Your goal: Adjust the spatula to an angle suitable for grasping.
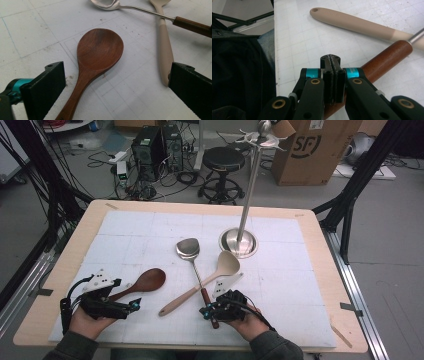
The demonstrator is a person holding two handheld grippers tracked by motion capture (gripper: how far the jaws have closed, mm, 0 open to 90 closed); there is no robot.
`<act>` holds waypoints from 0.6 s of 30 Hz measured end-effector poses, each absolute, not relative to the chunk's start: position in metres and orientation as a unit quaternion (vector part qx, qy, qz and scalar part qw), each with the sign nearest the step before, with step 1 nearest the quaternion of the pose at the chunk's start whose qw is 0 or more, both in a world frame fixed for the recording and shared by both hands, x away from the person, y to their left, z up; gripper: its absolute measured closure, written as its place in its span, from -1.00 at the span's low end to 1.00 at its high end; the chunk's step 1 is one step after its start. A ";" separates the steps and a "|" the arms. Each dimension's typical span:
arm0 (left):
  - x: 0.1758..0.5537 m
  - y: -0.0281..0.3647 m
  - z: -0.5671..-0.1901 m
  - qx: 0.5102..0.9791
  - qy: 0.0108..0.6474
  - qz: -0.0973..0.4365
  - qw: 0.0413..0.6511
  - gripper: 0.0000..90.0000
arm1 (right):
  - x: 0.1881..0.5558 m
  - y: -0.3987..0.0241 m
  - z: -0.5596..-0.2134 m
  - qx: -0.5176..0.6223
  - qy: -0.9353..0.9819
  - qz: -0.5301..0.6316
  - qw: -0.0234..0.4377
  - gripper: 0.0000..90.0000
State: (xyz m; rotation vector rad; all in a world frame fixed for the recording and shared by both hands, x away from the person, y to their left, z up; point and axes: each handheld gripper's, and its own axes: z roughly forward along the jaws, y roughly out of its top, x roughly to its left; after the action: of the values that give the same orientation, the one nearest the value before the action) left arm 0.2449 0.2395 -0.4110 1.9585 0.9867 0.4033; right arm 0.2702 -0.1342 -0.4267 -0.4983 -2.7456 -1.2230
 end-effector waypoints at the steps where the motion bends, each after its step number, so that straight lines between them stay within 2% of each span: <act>1: 0.245 0.240 -0.411 0.788 0.397 0.162 0.440 -0.96 | 0.270 -0.134 -0.427 -0.163 -0.900 -0.401 0.047 0.99; 18: 0.245 0.240 -0.411 0.789 0.397 0.163 0.441 -0.96 | 0.272 -0.151 -0.425 -0.181 -0.899 -0.396 0.043 0.99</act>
State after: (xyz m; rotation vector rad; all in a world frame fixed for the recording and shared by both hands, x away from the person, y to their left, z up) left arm 0.2451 0.2401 -0.4111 1.9579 0.9857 0.4039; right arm 0.2725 -0.1506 -0.4254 -0.5547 -2.7505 -1.2099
